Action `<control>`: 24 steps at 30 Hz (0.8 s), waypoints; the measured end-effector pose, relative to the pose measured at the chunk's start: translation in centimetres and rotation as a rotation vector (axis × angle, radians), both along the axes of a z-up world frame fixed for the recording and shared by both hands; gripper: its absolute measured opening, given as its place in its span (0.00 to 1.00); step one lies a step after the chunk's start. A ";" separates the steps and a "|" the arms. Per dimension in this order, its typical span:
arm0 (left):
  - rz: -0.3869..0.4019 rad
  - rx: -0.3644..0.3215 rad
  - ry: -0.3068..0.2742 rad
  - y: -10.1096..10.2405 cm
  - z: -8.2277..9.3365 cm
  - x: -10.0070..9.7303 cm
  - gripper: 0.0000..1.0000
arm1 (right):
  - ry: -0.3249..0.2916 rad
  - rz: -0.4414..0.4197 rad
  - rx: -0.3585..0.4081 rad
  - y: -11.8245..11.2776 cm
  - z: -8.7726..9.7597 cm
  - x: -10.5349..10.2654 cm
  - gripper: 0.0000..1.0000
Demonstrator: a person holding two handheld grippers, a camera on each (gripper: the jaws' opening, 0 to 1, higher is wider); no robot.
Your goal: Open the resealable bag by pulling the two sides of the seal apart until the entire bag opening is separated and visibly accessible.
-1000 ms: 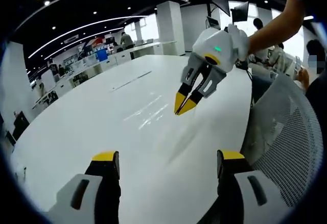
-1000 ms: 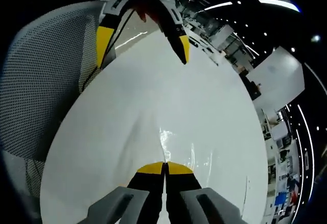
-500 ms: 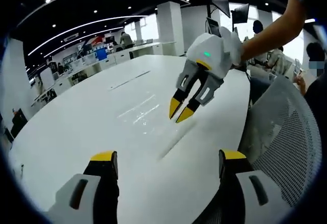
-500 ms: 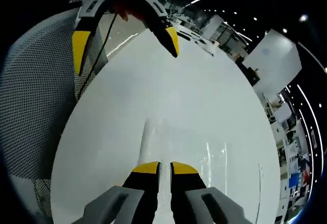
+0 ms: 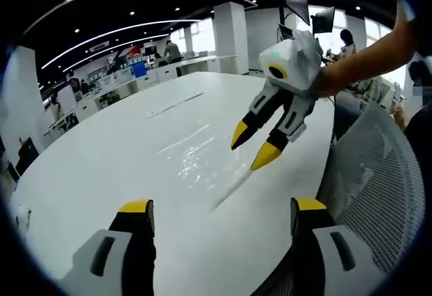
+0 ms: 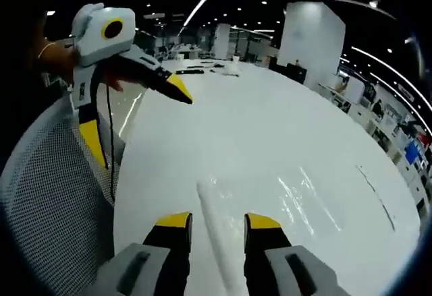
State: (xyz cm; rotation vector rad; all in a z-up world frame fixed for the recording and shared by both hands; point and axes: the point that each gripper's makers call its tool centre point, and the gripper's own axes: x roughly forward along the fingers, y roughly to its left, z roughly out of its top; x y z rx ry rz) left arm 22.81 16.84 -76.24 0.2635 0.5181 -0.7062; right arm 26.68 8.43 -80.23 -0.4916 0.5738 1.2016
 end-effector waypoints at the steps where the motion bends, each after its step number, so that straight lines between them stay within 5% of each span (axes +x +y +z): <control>1: 0.003 -0.011 -0.001 -0.1 0.1 0.0 0.83 | 0.004 -0.022 0.007 -0.4 0.2 -0.1 0.32; 6: 0.003 -0.029 -0.020 -0.2 0.7 0.1 0.84 | 0.056 -0.150 0.035 -2.5 0.9 -0.3 0.47; 12: 0.021 -0.052 -0.042 0.2 1.7 0.1 0.86 | 0.028 -0.255 0.104 -4.1 2.9 -1.0 0.66; 24: 0.019 -0.061 -0.041 0.8 2.0 -0.9 0.89 | 0.061 -0.405 0.158 -7.8 3.8 -3.9 0.75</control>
